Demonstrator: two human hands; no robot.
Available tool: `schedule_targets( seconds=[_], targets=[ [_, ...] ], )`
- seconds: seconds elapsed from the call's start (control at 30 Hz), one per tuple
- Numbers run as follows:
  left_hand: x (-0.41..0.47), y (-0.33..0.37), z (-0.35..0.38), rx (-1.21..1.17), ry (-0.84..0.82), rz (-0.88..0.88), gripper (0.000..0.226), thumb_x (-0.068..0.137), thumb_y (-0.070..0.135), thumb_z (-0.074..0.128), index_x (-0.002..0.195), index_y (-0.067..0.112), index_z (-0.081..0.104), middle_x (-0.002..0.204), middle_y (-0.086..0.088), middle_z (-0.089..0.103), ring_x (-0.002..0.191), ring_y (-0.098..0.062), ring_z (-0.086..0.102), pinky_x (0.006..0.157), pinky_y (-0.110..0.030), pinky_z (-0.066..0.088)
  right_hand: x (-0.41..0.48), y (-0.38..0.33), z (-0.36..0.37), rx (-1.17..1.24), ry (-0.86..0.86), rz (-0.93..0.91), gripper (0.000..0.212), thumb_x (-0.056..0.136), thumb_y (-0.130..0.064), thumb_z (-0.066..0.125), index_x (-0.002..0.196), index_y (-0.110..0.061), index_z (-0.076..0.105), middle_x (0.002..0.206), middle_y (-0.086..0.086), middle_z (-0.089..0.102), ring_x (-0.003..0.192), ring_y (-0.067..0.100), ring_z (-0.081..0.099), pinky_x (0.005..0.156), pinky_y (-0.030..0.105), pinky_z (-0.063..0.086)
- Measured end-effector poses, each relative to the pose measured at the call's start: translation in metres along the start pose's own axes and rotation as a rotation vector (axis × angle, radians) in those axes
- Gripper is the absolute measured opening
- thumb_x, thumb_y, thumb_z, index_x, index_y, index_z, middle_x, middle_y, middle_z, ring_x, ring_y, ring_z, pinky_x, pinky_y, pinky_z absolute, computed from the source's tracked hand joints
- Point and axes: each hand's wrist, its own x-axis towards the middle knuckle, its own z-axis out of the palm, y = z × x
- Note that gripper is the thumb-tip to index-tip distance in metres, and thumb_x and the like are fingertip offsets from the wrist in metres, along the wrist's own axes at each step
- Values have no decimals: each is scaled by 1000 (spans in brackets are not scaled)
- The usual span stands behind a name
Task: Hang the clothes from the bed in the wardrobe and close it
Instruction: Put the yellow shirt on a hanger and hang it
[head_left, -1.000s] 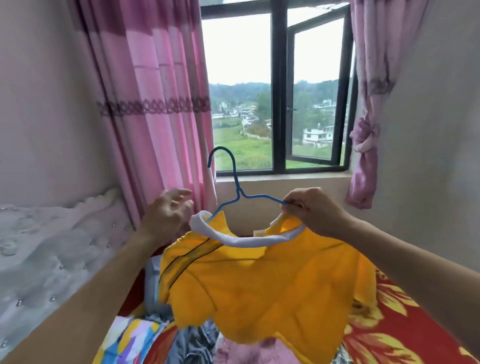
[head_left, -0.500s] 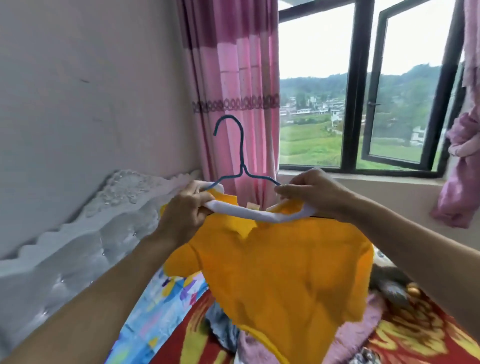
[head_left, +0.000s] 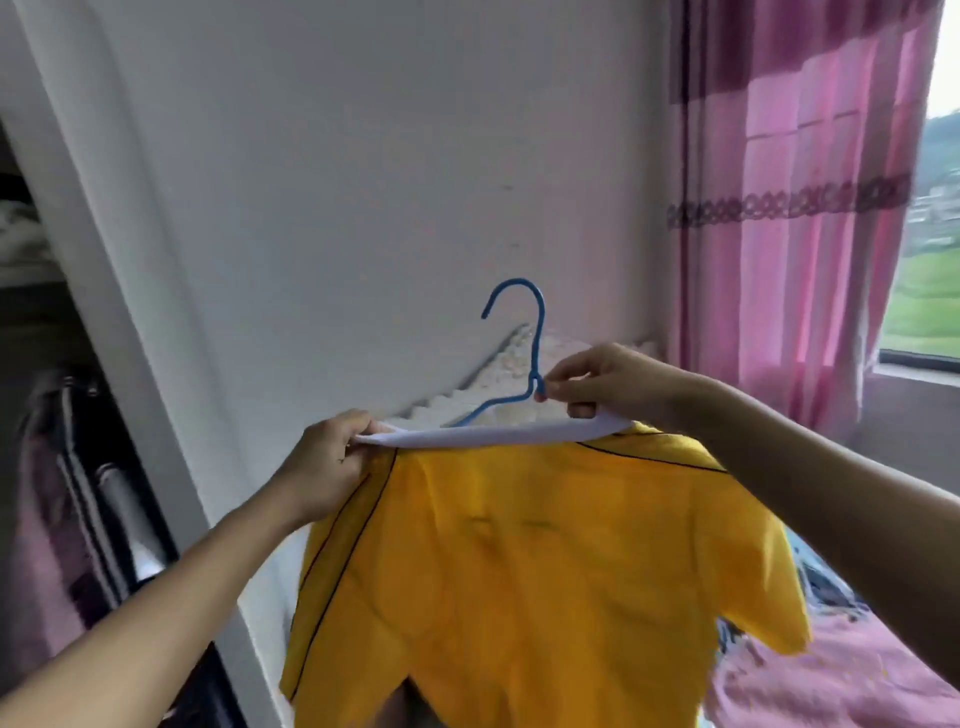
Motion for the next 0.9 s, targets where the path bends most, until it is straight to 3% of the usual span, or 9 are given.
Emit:
schedule_targets(
  seconds=[0.07,0.13,0.2,0.27,0.37,0.47,0.67,0.73,0.9],
  targets=[
    [-33,-22,-28,-14,125,-57,25,96,34,51,118,23,55,120,4,58,102,-17,59,84,-38,51,16,-32,46,59,-72,-60,17,95,-25,60,97,-18,75,68,-9,64,69,10,52,62,22,44],
    [-69,-43,-56,-39,238,-151,76,83,70,41,143,25,32,127,7,45,108,-14,52,89,-35,45,30,-68,96,117,-122,-103,17,90,-31,65,92,-18,76,71,-5,65,72,13,54,65,26,45],
    [-104,-71,-85,-73,248,-193,87,75,82,27,141,26,38,121,5,52,106,-13,53,86,-32,43,41,-101,144,153,-150,-124,25,82,-42,69,86,-18,76,68,2,62,69,16,54,61,28,43],
    [-140,-97,-114,-59,259,-195,54,84,71,27,99,33,62,91,7,66,85,-13,60,77,-36,47,55,-129,193,179,-164,-119,28,82,-43,71,79,-15,76,62,4,58,64,17,52,58,29,41],
    [-186,-129,-152,82,394,-253,48,93,62,34,58,31,45,53,11,48,57,-5,49,57,-32,37,73,-164,264,193,-249,-141,31,89,-33,68,81,-2,71,59,5,55,59,18,50,57,29,43],
    [-232,-170,-201,257,405,-321,47,84,68,28,61,33,49,58,8,55,63,-13,56,58,-35,42,85,-204,332,139,-391,-171,28,95,-25,61,93,2,67,61,7,55,52,18,46,50,27,43],
    [-308,-261,-283,361,459,-595,45,85,56,52,118,25,59,98,6,59,91,-17,58,80,-34,48,121,-262,434,77,-422,-227,29,95,-17,59,80,8,59,80,24,69,44,13,50,47,25,42],
    [-335,-286,-299,380,486,-681,34,90,41,58,118,22,59,96,5,58,87,-15,57,76,-33,48,142,-275,470,96,-412,-216,27,94,-14,59,80,9,61,79,28,67,48,16,48,50,27,40],
    [-365,-338,-330,376,414,-827,24,91,29,60,113,20,60,95,3,55,86,-14,55,74,-27,43,200,-300,550,369,-401,-66,13,93,-6,60,88,4,67,51,5,63,47,18,52,47,23,45]
  ],
)
